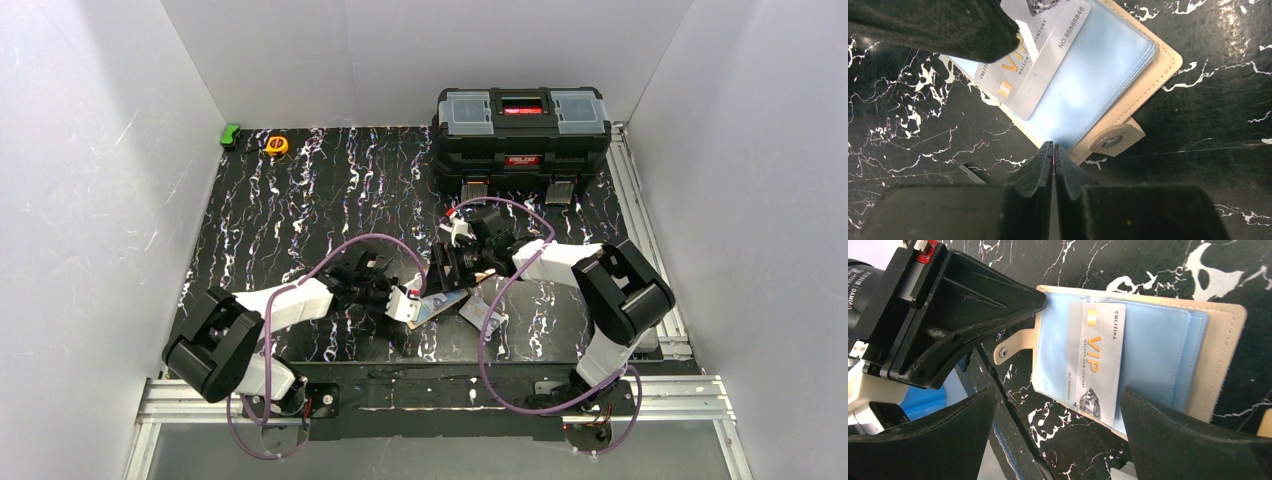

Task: Put the credit cards into the card holder
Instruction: Insert the credit card into the card holder.

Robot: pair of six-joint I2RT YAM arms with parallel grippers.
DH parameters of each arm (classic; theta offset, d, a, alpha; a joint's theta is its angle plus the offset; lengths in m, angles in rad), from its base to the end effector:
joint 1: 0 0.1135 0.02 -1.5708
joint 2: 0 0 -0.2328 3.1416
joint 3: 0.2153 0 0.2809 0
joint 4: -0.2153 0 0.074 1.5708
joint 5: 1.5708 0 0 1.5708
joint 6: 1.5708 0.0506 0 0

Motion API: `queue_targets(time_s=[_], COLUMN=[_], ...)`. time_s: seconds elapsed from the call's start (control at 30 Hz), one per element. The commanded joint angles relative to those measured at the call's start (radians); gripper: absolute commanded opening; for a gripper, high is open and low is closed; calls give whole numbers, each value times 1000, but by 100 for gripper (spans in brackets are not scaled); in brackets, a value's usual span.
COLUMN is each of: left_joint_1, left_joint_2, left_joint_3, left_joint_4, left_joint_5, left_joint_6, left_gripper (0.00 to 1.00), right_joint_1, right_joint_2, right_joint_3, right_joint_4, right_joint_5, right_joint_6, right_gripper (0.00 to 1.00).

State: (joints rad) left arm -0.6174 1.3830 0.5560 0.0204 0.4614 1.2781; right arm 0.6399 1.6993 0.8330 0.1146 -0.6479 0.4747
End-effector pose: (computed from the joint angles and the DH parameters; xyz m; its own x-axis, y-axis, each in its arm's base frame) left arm 0.2227 -0.1857 0.0948 0.5670 0.6489 -0.5074 0.7857 -0.2410 0.5698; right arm 0.2680 0.2376 0.0961 -0.8665 -0.1906 -0.4614 -0.4876 0.5211 0.7005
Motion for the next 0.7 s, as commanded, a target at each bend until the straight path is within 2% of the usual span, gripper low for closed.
queue_targets(time_s=[0.0, 0.67], left_joint_1=[-5, -5], left_joint_2=[-38, -72], left_joint_3=[-7, -45], left_joint_4=[-27, 8], left_joint_5=[-5, -6], left_joint_6=[-49, -74], left_gripper=[5, 6], right_joint_1=[21, 104], right_joint_2=[20, 65], right_joint_3=[49, 120], right_joint_4=[-23, -70], right_joint_5=[3, -27], right_joint_6=[-20, -55], right_gripper=[100, 100])
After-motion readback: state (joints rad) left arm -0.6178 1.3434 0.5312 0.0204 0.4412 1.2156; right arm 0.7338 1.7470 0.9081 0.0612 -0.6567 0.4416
